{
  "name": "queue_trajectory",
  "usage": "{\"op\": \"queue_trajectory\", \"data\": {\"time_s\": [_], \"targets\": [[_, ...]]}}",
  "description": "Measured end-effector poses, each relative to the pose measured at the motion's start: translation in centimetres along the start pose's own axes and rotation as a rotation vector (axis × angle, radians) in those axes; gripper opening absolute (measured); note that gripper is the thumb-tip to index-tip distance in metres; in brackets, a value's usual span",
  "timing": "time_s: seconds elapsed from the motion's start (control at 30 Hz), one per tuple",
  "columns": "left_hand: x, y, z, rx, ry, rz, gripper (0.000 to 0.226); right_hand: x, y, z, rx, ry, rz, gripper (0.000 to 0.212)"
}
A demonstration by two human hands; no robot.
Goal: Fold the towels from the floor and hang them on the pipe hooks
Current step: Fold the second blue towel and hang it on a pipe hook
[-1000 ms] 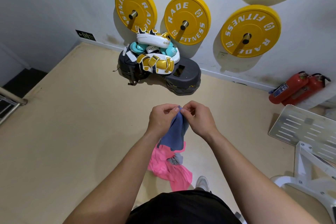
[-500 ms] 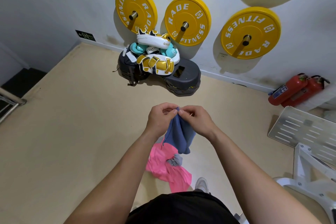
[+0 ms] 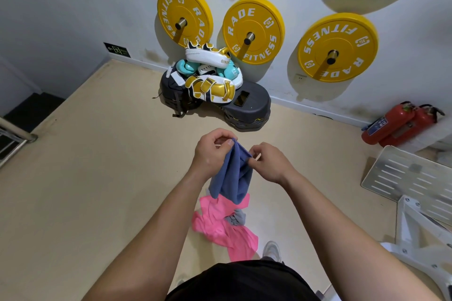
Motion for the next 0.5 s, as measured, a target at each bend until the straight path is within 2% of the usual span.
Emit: {"op": "queue_trajectory", "data": {"time_s": [0.23,0.5], "targets": [[-0.1,0.6,1.0,0.002,-0.075,0.042,0.017,-0.1,-0.9,-0.1,-0.1,-0.012,-0.114,0.006],[0.4,1.9,2.6,0.002,-0.213,0.138,0.016,-0.2,-2.6,0.3,-0.17,-0.06,-0.214,0.02]]}}
Point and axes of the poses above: each hand's wrist, its own x-axis towards the middle knuckle, its own z-axis out of the back of the hand, y = z × x, the point moved 6 cm from there along x, towards the middle knuckle, and after that the axes turned 9 degrees about x, right-handed, at the moved point
